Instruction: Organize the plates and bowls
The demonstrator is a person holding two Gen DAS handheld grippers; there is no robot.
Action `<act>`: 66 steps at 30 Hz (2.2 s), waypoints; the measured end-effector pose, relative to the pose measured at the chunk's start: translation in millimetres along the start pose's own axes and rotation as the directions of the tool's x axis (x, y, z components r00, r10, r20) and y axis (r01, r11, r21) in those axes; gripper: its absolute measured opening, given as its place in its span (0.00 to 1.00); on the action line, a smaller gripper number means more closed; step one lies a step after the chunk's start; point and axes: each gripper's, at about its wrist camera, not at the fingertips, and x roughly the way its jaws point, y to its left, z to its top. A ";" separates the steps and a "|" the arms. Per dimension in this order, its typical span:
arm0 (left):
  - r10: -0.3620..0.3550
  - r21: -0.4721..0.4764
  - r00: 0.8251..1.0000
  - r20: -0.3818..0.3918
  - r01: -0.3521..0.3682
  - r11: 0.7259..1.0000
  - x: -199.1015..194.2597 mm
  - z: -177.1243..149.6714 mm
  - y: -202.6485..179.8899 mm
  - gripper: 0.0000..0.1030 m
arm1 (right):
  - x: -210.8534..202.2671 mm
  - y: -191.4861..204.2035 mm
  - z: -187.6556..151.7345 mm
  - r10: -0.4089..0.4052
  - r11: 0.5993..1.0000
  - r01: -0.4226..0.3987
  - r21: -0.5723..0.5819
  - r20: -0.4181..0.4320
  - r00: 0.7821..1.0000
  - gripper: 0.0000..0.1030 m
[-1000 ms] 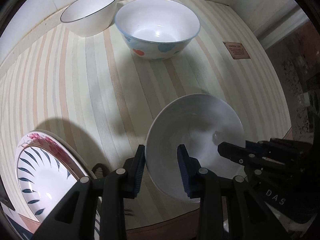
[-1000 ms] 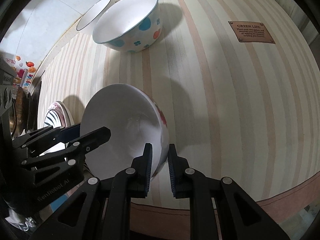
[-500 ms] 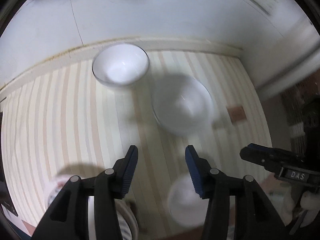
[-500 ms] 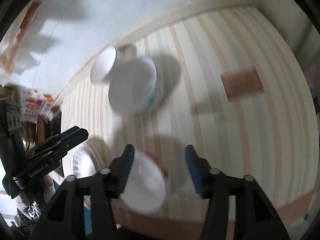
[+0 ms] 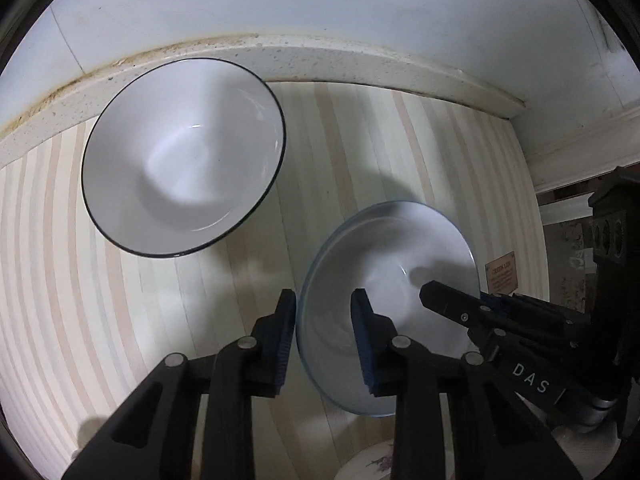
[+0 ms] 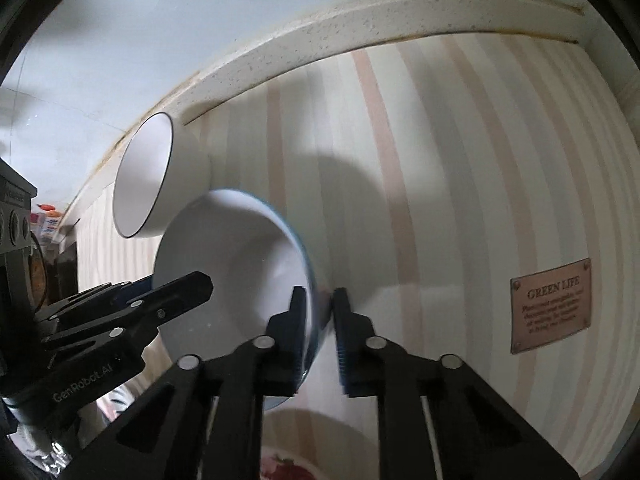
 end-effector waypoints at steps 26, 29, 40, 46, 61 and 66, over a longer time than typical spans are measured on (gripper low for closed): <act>-0.035 0.103 0.999 -0.009 0.036 0.994 -100.8 -81.4 -46.1 0.25 | -109.3 5.2 -120.3 0.076 0.997 -0.076 0.000 -0.019 0.997 0.13; -0.034 0.106 0.999 -0.043 0.038 0.994 -92.6 -95.9 -47.7 0.25 | -105.6 0.9 -142.2 0.072 0.997 -0.071 0.011 -0.054 0.996 0.13; 0.024 0.132 0.989 -0.144 -0.005 0.991 -53.0 -117.5 -47.8 0.25 | -73.4 -19.2 -169.4 0.050 0.997 -0.041 0.071 -0.128 0.991 0.13; 0.086 0.188 0.986 -0.145 -0.058 0.980 -44.9 -124.8 -54.3 0.25 | -70.1 -16.4 -166.9 0.021 0.998 -0.013 0.064 -0.136 0.990 0.13; 0.161 0.220 0.975 -0.151 -0.126 0.967 -30.5 -133.3 -61.3 0.25 | -69.8 -1.1 -155.5 -0.060 0.998 0.062 0.007 -0.157 0.986 0.13; 0.186 0.228 0.973 -0.138 -0.151 0.962 -29.7 -134.3 -60.2 0.25 | -69.0 -1.4 -154.8 -0.057 0.998 0.059 0.005 -0.156 0.986 0.13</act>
